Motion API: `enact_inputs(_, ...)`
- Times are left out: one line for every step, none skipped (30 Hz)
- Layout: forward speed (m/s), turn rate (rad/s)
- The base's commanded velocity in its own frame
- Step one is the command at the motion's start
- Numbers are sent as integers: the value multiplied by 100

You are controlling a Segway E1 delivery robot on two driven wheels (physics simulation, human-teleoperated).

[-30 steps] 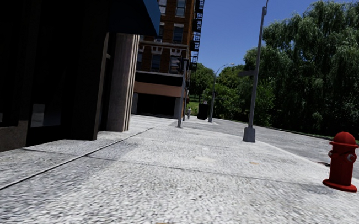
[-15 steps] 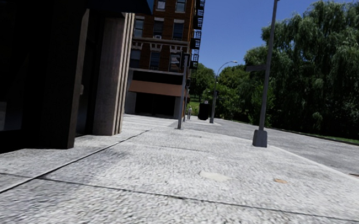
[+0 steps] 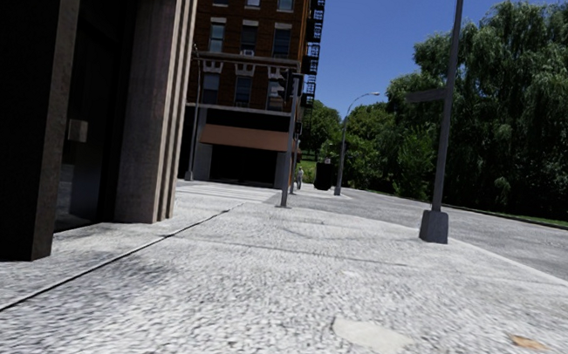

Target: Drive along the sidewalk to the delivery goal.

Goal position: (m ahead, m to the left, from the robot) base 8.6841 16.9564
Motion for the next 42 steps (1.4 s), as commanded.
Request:
enact_inputs(200,0)
enact_inputs(200,0)
enact_inputs(200,0)
enact_inputs(200,0)
enact_inputs(200,0)
enact_inputs(200,0)
enact_inputs(200,0)
enact_inputs(200,0)
enact_inputs(200,0)
enact_inputs(200,0)
enact_inputs(200,0)
enact_inputs(200,0)
enact_inputs(200,0)
enact_inputs(200,0)
enact_inputs(200,0)
enact_inputs(200,0)
enact_inputs(200,0)
enact_inputs(200,0)
enact_inputs(200,0)
enact_inputs(200,0)
enact_inputs(197,0)
enact_inputs(193,0)
enact_inputs(193,0)
enact_inputs(183,0)
enact_inputs(176,0)
enact_inputs(165,0)
enact_inputs(165,0)
enact_inputs(153,0)
enact_inputs(153,0)
enact_inputs(150,1)
enact_inputs(145,5)
enact_inputs(138,10)
enact_inputs(138,10)
enact_inputs(134,12)
enact_inputs(133,13)
enact_inputs(133,13)
enact_inputs(133,13)
enact_inputs(133,13)
enact_inputs(133,13)
enact_inputs(133,13)
enact_inputs(133,13)
enact_inputs(133,13)
